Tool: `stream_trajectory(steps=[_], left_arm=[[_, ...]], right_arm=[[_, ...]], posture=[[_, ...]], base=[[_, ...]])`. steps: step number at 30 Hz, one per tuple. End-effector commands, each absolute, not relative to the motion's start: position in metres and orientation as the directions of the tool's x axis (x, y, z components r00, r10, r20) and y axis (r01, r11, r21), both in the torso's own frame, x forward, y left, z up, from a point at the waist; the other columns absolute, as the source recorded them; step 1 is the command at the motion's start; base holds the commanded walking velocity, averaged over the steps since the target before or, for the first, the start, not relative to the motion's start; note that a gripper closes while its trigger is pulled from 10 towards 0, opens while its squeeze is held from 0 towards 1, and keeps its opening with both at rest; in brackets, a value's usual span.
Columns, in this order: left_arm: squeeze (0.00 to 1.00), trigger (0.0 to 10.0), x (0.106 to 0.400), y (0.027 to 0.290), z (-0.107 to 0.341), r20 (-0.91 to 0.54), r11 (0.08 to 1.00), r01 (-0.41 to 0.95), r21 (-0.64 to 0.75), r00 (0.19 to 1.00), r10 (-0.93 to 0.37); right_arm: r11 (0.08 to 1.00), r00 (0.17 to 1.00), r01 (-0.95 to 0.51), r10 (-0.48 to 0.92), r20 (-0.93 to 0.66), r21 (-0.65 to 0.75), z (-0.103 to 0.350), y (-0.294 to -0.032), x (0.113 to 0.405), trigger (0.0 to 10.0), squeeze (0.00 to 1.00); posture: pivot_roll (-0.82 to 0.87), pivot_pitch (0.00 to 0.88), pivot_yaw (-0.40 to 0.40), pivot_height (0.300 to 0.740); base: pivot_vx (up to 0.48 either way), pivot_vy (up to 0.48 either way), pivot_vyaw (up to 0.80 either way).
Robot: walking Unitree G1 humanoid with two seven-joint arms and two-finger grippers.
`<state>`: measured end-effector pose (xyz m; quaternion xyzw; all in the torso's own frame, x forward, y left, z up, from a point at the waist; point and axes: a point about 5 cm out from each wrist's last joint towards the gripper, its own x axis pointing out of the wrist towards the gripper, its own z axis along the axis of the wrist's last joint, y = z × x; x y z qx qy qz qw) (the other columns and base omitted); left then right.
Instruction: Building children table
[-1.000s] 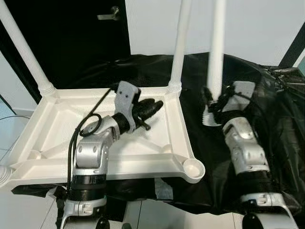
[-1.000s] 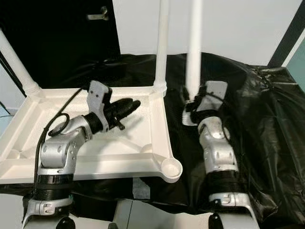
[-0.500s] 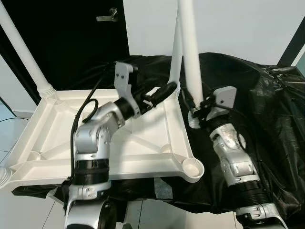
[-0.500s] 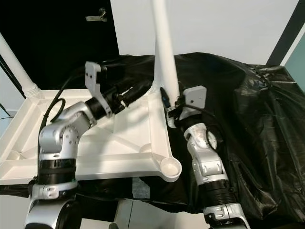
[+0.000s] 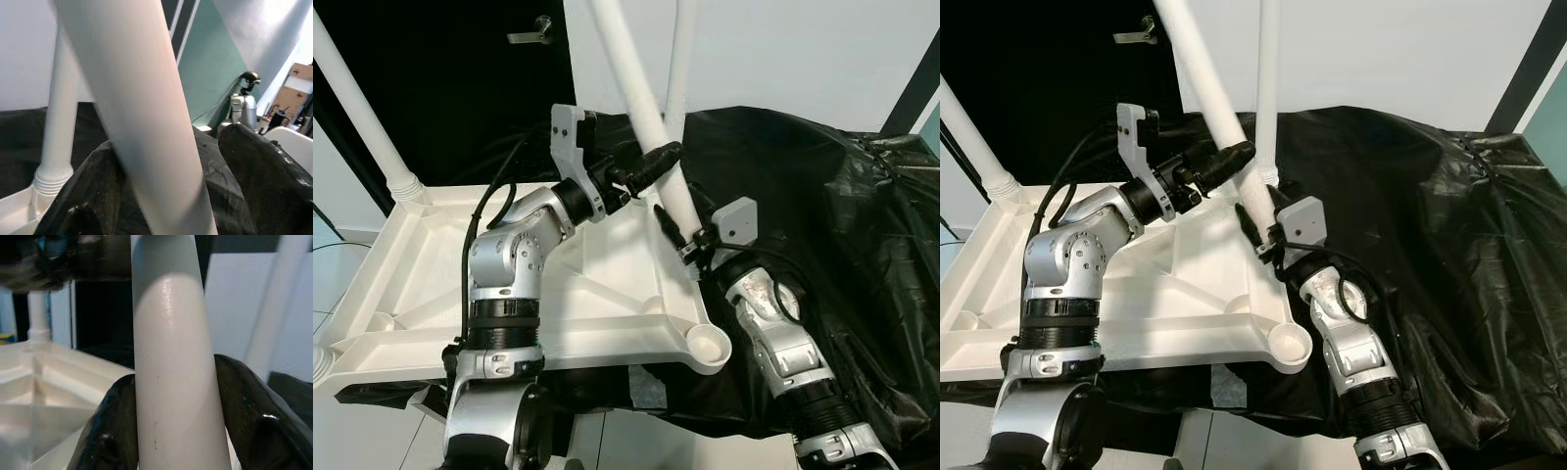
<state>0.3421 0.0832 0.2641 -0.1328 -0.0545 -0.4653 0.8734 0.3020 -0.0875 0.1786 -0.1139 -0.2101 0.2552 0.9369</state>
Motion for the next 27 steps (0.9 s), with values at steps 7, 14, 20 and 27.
stream_trajectory(steps=[7, 14, 20, 27], left_arm=[[0.0, 9.7, 0.351, 0.083, 0.277, 0.217, 0.531, 0.828, -0.18, 0.56, -0.799], [0.0, 0.0, 0.35, 0.08, 0.275, 0.202, 0.512, 0.839, -0.182, 0.542, -0.816], [0.0, 0.0, 0.344, 0.072, 0.273, 0.188, 0.49, 0.856, -0.163, 0.514, -0.837], [0.0, 10.0, 0.33, 0.061, 0.28, 0.215, 0.481, 0.875, -0.049, 0.479, -0.851]], right_arm=[[0.804, 0.765, -0.463, 0.575, 0.29, -0.373, 0.165, -0.078, 0.293, 10.0, 0.0], [0.801, 0.765, -0.459, 0.577, 0.287, -0.384, 0.164, -0.077, 0.293, 10.0, 0.0], [0.812, 0.78, -0.444, 0.559, 0.283, -0.38, 0.164, -0.077, 0.295, 10.0, 0.0], [0.838, 0.815, -0.407, 0.512, 0.269, -0.364, 0.17, -0.08, 0.302, 10.0, 1.0]], posture=[[0.01, 0.0, 0.042, 0.74], [0.01, 0.0, 0.046, 0.74], [0.01, 0.0, 0.044, 0.74], [0.01, 0.0, 0.045, 0.74]], base=[[0.0, 0.0, 0.0], [0.0, 0.0, 0.0], [0.0, 0.0, 0.0], [0.0, 0.0, 0.0]])
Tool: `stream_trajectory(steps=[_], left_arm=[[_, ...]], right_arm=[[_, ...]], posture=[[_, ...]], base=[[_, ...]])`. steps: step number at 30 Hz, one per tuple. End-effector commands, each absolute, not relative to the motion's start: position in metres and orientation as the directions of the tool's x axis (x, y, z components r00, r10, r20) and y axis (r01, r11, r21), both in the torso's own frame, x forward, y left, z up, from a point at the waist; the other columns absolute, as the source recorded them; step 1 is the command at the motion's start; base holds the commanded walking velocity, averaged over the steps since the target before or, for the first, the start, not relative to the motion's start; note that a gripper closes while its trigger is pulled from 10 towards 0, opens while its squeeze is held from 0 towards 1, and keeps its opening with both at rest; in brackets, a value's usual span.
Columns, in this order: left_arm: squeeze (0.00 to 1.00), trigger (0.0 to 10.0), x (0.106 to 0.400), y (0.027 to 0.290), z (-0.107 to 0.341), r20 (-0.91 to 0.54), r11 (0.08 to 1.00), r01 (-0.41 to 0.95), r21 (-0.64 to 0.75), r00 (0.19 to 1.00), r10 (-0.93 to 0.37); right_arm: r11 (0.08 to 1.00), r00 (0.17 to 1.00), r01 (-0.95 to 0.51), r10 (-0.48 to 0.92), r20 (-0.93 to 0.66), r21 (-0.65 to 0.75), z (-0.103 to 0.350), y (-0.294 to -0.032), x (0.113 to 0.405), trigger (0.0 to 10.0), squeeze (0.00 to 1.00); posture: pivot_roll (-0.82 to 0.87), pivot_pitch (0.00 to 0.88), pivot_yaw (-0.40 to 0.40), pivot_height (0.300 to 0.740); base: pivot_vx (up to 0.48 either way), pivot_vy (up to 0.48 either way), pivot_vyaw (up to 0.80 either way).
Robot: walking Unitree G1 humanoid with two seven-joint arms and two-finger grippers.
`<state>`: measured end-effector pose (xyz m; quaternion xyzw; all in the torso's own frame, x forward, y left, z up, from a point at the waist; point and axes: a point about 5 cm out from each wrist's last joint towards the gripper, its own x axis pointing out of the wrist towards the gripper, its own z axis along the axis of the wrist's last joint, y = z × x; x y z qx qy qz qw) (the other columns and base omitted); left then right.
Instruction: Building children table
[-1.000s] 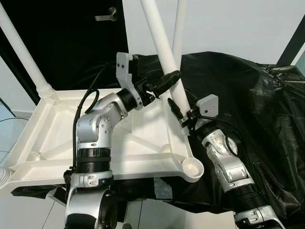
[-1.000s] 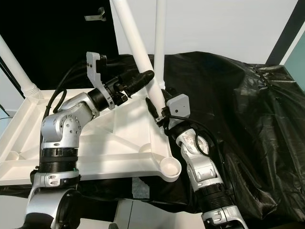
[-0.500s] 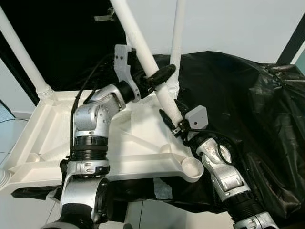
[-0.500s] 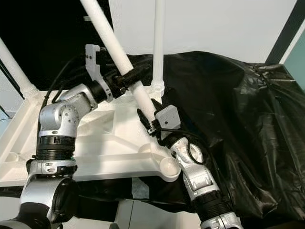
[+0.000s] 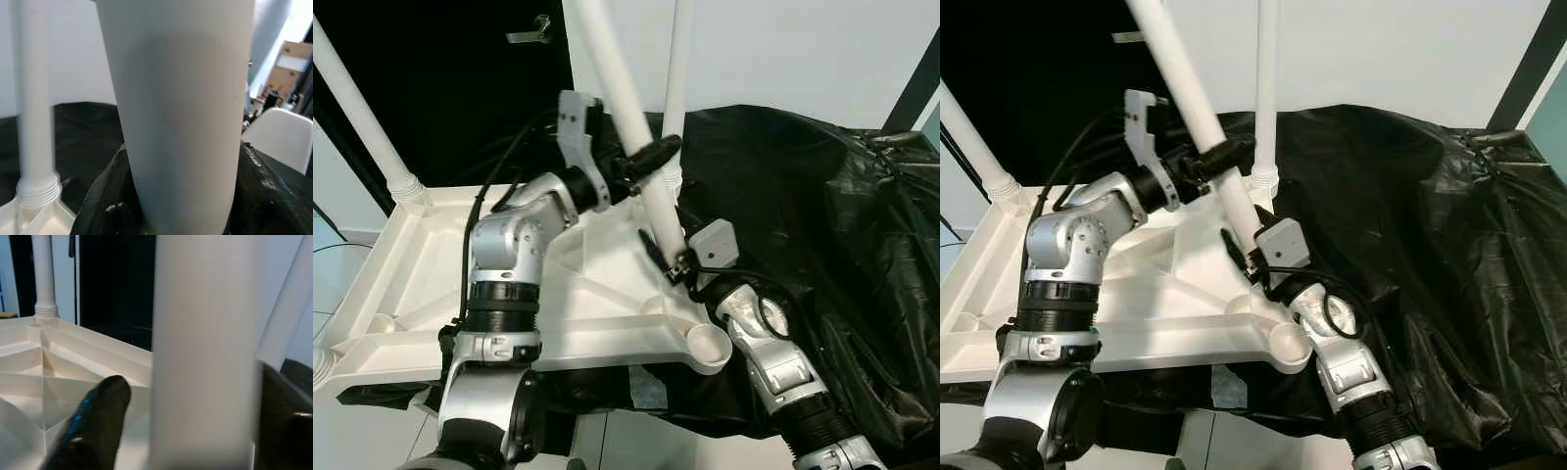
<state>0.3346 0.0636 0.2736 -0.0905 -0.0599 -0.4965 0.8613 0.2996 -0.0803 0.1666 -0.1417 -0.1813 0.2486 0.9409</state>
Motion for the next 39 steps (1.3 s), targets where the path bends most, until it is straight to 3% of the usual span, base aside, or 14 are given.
stream_trajectory(steps=[1, 5, 6, 26, 27, 29, 30, 33, 34, 35, 39], left_arm=[[0.0, 10.0, 0.328, 0.059, 0.281, 0.219, 0.485, 0.874, -0.035, 0.48, -0.85], [0.0, 10.0, 0.325, 0.055, 0.281, 0.218, 0.503, 0.864, 0.0, 0.491, -0.843], [0.0, 10.0, 0.321, 0.049, 0.282, 0.224, 0.52, 0.854, 0.035, 0.5, -0.836], [0.0, 10.0, 0.309, 0.027, 0.29, 0.261, 0.563, 0.818, 0.115, 0.522, -0.812], [0.0, 10.0, 0.308, 0.025, 0.292, 0.268, 0.565, 0.816, 0.12, 0.521, -0.81], [0.0, 10.0, 0.307, 0.024, 0.292, 0.27, 0.565, 0.816, 0.123, 0.521, -0.81], [0.0, 10.0, 0.307, 0.024, 0.293, 0.271, 0.565, 0.816, 0.123, 0.52, -0.81], [0.0, 10.0, 0.307, 0.023, 0.293, 0.272, 0.565, 0.816, 0.122, 0.52, -0.81], [0.0, 10.0, 0.306, 0.022, 0.293, 0.273, 0.562, 0.818, 0.126, 0.516, -0.812], [0.0, 10.0, 0.305, 0.021, 0.294, 0.274, 0.559, 0.819, 0.129, 0.513, -0.814], [0.0, 10.0, 0.304, 0.019, 0.294, 0.275, 0.556, 0.82, 0.134, 0.509, -0.816]], right_arm=[[0.846, 0.826, -0.395, 0.497, 0.265, -0.357, 0.171, -0.081, 0.304, 10.0, 1.0], [0.853, 0.842, -0.396, 0.485, 0.234, -0.341, 0.172, -0.081, 0.308, 10.0, 0.98], [0.844, 0.846, -0.416, 0.496, 0.196, -0.337, 0.173, -0.076, 0.311, 10.0, 0.0], [0.838, 0.857, -0.472, 0.509, 0.081, -0.274, 0.18, -0.069, 0.322, 10.0, 0.0], [0.843, 0.863, -0.471, 0.501, 0.061, -0.259, 0.179, -0.07, 0.322, 7.0, 0.0], [0.845, 0.866, -0.47, 0.498, 0.055, -0.255, 0.179, -0.071, 0.322, 7.0, 0.0], [0.848, 0.869, -0.466, 0.492, 0.05, -0.253, 0.178, -0.072, 0.322, 4.9, 0.0], [0.85, 0.872, -0.462, 0.487, 0.045, -0.252, 0.178, -0.072, 0.322, 4.9, 0.0], [0.857, 0.877, -0.455, 0.478, 0.041, -0.243, 0.177, -0.073, 0.322, 0.7, 0.0], [0.861, 0.881, -0.451, 0.472, 0.037, -0.234, 0.176, -0.074, 0.322, 0.0, 0.0], [0.866, 0.885, -0.448, 0.465, 0.03, -0.223, 0.176, -0.074, 0.323, 0.0, 0.0]], posture=[[0.01, 0.0, 0.044, 0.74], [0.01, 0.0, 0.044, 0.74], [0.01, 0.0, 0.05, 0.74], [0.01, 0.0, 0.046, 0.74], [0.01, 0.0, 0.049, 0.74], [0.01, 0.0, 0.049, 0.74], [0.01, 0.0, 0.049, 0.74], [0.01, 0.0, 0.049, 0.74], [0.01, 0.0, 0.049, 0.74], [0.01, 0.0, 0.051, 0.74], [0.01, 0.0, 0.05, 0.74]], base=[[0.0, 0.0, 0.0], [0.0, 0.0, 0.0], [0.0, 0.0, 0.0], [0.0, 0.0, 0.0], [0.0, 0.0, 0.0], [0.0, 0.0, 0.0], [0.0, 0.0, 0.0], [0.0, 0.0, 0.0], [0.0, 0.0, 0.0], [0.0, 0.0, 0.0], [0.0, 0.0, 0.0]])
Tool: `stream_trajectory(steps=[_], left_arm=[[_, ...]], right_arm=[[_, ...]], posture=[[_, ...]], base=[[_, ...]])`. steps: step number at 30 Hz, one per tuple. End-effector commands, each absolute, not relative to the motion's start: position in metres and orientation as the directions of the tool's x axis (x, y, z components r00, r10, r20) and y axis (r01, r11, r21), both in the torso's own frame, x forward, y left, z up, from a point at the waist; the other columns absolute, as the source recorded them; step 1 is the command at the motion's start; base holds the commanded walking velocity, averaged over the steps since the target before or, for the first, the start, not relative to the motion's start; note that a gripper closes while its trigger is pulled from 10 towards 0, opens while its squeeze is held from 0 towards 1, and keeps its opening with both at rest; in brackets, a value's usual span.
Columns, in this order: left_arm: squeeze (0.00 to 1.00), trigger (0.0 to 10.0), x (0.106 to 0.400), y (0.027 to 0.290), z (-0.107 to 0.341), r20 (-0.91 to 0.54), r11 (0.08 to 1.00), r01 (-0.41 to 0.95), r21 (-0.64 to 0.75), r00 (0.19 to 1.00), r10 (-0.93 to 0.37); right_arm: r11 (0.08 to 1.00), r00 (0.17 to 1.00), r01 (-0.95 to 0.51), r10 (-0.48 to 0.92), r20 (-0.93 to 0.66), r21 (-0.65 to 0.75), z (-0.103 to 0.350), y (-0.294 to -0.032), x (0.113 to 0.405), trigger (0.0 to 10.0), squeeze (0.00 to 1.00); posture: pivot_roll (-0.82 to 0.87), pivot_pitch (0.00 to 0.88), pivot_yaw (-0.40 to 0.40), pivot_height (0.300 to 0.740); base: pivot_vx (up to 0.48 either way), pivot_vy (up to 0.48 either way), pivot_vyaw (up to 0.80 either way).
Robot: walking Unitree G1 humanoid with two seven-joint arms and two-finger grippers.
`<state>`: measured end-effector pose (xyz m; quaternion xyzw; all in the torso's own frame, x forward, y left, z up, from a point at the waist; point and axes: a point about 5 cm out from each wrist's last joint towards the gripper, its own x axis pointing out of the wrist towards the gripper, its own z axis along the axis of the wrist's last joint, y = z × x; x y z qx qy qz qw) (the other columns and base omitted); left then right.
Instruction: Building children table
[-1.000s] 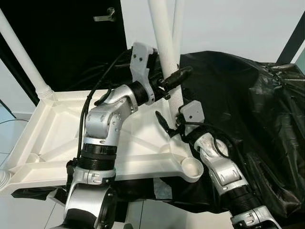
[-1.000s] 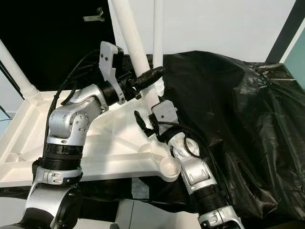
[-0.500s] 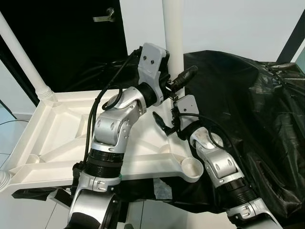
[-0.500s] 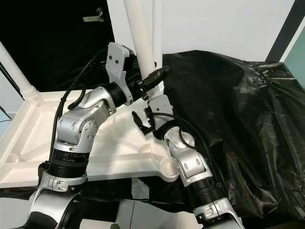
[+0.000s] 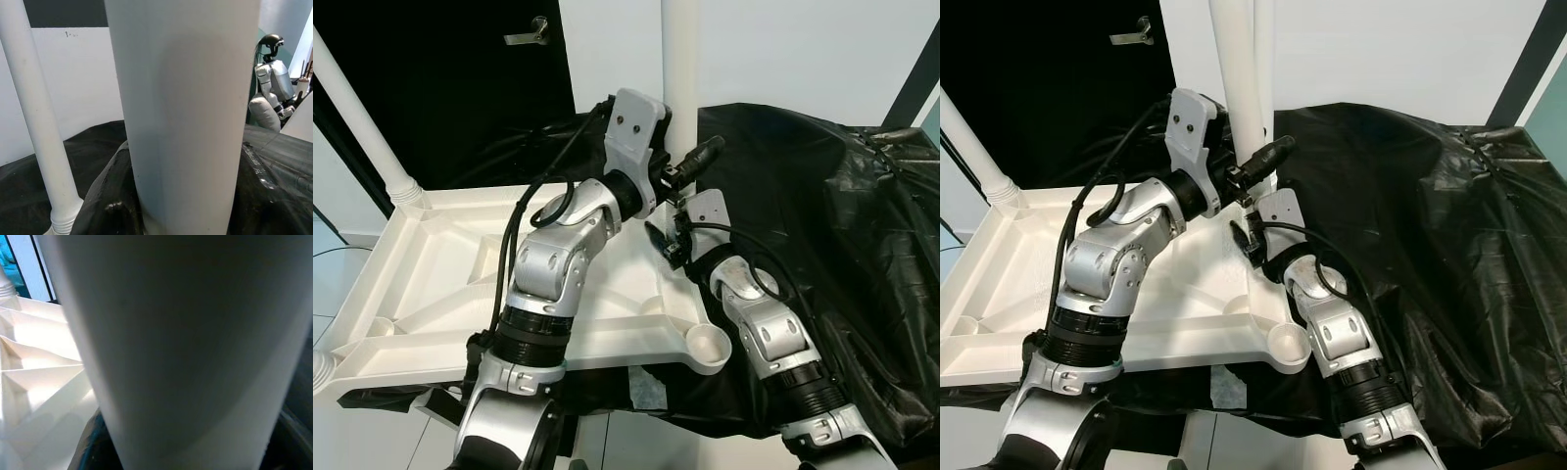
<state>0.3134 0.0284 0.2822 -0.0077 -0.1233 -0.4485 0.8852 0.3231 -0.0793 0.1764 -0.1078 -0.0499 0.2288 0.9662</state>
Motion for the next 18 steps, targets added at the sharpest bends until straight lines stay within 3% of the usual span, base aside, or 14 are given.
stream_trajectory(steps=[1, 6, 7, 8, 9, 11, 12, 13, 18], left_arm=[[0.0, 10.0, 0.304, 0.019, 0.294, 0.276, 0.556, 0.82, 0.136, 0.508, -0.816], [0.0, 10.0, 0.304, 0.02, 0.294, 0.275, 0.55, 0.826, 0.122, 0.505, -0.818], [1.0, 10.0, 0.305, 0.02, 0.294, 0.276, 0.554, 0.826, 0.103, 0.511, -0.814], [1.0, 10.0, 0.306, 0.021, 0.293, 0.276, 0.557, 0.826, 0.09, 0.517, -0.81], [1.0, 10.0, 0.307, 0.022, 0.294, 0.278, 0.566, 0.819, 0.092, 0.525, -0.804], [1.0, 10.0, 0.308, 0.023, 0.294, 0.278, 0.579, 0.809, 0.101, 0.536, -0.797], [0.44, 10.0, 0.309, 0.024, 0.295, 0.283, 0.586, 0.803, 0.109, 0.54, -0.793], [0.0, 10.0, 0.309, 0.024, 0.296, 0.291, 0.588, 0.801, 0.112, 0.539, -0.79], [0.0, 10.0, 0.309, 0.027, 0.299, 0.312, 0.587, 0.804, 0.09, 0.537, -0.784]], right_arm=[[0.866, 0.885, -0.448, 0.465, 0.028, -0.222, 0.175, -0.074, 0.323, 0.0, 0.0], [0.873, 0.889, -0.44, 0.456, 0.035, -0.21, 0.178, -0.075, 0.324, 0.0, 0.0], [0.876, 0.891, -0.436, 0.452, 0.036, -0.204, 0.179, -0.075, 0.324, 7.8, 0.0], [0.878, 0.893, -0.434, 0.449, 0.035, -0.201, 0.179, -0.075, 0.324, 7.8, 0.0], [0.883, 0.897, -0.427, 0.441, 0.036, -0.193, 0.18, -0.076, 0.324, 10.0, 0.0], [0.89, 0.902, -0.417, 0.431, 0.037, -0.186, 0.18, -0.076, 0.325, 10.0, 0.0], [0.902, 0.911, -0.399, 0.41, 0.037, -0.167, 0.181, -0.078, 0.326, 10.0, 0.0], [0.912, 0.919, -0.384, 0.393, 0.037, -0.146, 0.181, -0.08, 0.327, 10.0, 0.0], [0.93, 0.934, -0.349, 0.355, 0.039, -0.119, 0.182, -0.085, 0.33, 10.0, 0.0]], posture=[[0.01, 0.0, 0.052, 0.74], [0.01, 0.0, 0.054, 0.74], [0.01, 0.0, 0.054, 0.74], [0.01, 0.0, 0.055, 0.74], [0.01, 0.0, 0.054, 0.74], [0.01, 0.0, 0.054, 0.74], [0.01, 0.0, 0.055, 0.74], [0.01, 0.0, 0.055, 0.74], [0.02, 0.0, 0.055, 0.74]], base=[[0.0, 0.0, 0.0], [0.0, 0.0, 0.0], [0.0, 0.0, 0.0], [0.0, 0.0, 0.0], [0.0, 0.0, 0.0], [0.0, 0.0, 0.0], [0.0, 0.0, 0.0], [0.0, 0.0, 0.0], [0.0, 0.0, 0.0]])
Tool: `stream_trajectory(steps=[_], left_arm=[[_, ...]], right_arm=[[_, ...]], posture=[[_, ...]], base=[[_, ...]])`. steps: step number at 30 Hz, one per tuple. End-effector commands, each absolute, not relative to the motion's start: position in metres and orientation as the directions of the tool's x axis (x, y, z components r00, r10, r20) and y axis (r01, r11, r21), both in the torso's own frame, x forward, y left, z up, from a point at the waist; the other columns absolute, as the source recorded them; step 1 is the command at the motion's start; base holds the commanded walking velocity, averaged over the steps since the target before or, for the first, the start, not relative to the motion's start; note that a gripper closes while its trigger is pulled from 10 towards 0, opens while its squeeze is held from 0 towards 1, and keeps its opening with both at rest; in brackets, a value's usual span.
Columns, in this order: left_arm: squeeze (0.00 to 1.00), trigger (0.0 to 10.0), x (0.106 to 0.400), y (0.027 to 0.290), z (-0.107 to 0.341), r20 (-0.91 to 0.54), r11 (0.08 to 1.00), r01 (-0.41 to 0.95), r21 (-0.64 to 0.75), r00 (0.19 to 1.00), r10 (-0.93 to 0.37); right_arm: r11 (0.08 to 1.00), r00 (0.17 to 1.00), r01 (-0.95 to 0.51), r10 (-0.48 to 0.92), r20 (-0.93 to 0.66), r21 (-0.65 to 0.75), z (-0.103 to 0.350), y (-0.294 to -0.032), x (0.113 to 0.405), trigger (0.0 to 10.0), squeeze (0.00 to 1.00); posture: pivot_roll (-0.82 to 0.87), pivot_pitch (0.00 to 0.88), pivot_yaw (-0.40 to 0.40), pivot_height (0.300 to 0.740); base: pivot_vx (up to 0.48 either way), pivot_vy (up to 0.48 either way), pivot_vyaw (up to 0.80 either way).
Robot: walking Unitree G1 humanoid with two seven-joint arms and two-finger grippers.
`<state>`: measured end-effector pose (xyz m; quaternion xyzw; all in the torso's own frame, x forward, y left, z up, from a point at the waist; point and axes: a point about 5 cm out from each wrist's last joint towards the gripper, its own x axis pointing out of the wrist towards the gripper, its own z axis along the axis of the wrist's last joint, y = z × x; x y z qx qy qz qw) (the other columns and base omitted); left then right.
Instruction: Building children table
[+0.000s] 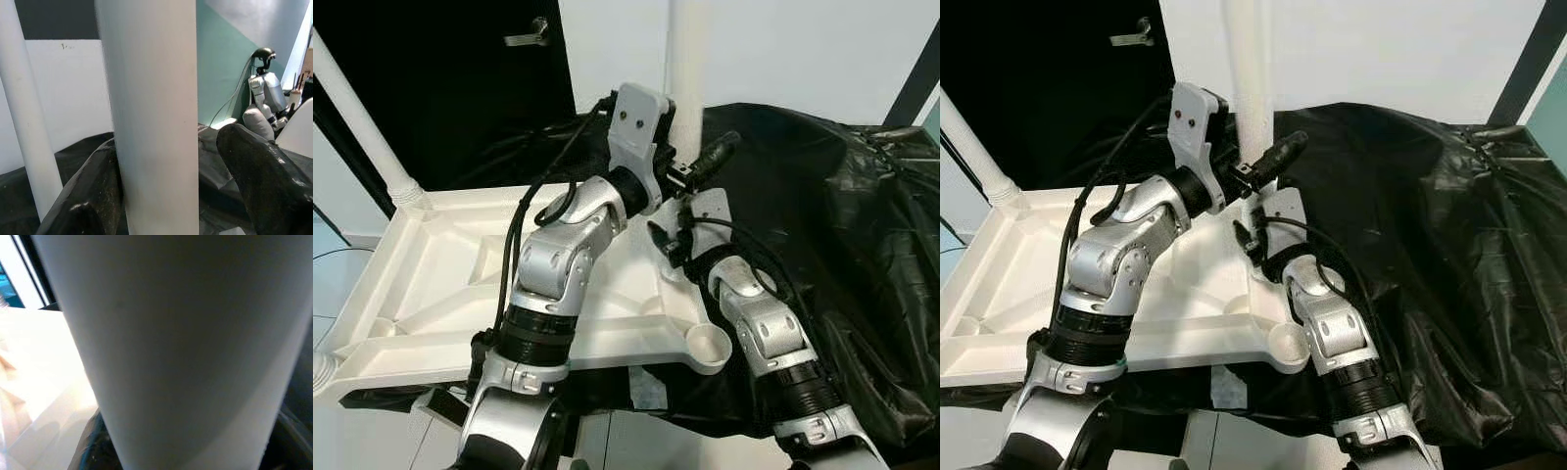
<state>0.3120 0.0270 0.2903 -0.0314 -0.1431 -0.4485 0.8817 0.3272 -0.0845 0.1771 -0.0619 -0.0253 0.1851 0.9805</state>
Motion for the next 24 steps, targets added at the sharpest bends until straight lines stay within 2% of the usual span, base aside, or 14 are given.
stream_trajectory(steps=[1, 4, 10, 11, 14, 24], left_arm=[[0.0, 10.0, 0.31, 0.029, 0.3, 0.323, 0.589, 0.806, 0.066, 0.541, -0.776], [0.0, 10.0, 0.312, 0.034, 0.298, 0.333, 0.605, 0.796, 0.034, 0.562, -0.757], [0.0, 10.0, 0.316, 0.041, 0.295, 0.34, 0.63, 0.777, 0.002, 0.592, -0.731], [0.0, 10.0, 0.32, 0.051, 0.292, 0.351, 0.659, 0.75, -0.049, 0.631, -0.692], [0.0, 10.0, 0.325, 0.059, 0.288, 0.346, 0.689, 0.721, -0.075, 0.667, -0.66], [0.0, 10.0, 0.335, 0.083, 0.27, 0.281, 0.796, 0.599, -0.09, 0.782, -0.557]], right_arm=[[0.935, 0.939, -0.333, 0.34, 0.043, -0.12, 0.182, -0.088, 0.331, 10.0, 0.0], [0.963, 0.964, -0.261, 0.263, 0.026, -0.073, 0.177, -0.103, 0.334, 10.0, 0.0], [0.979, 0.98, -0.195, 0.196, 0.019, -0.053, 0.175, -0.116, 0.337, 10.0, 0.0], [0.986, 0.986, -0.16, 0.162, 0.034, -0.054, 0.177, -0.123, 0.34, 10.0, 0.0], [0.988, 0.988, -0.153, 0.154, 0.021, -0.035, 0.176, -0.128, 0.341, 10.0, 0.0], [0.996, 0.996, -0.073, 0.075, 0.045, -0.058, 0.177, -0.144, 0.342, 10.0, 0.0]], posture=[[0.02, 0.0, 0.053, 0.74], [0.04, 0.0, 0.034, 0.74], [0.06, 0.0, 0.015, 0.74], [0.07, 0.0, 0.007, 0.74], [0.09, 0.0, -0.002, 0.74], [0.09, 0.0, -0.005, 0.74]], base=[[0.0, 0.0, 0.0], [0.0, 0.0, 0.0], [0.0, 0.0, 0.0], [0.0, 0.0, 0.0], [0.0, 0.0, 0.0], [0.0, 0.0, 0.0]])
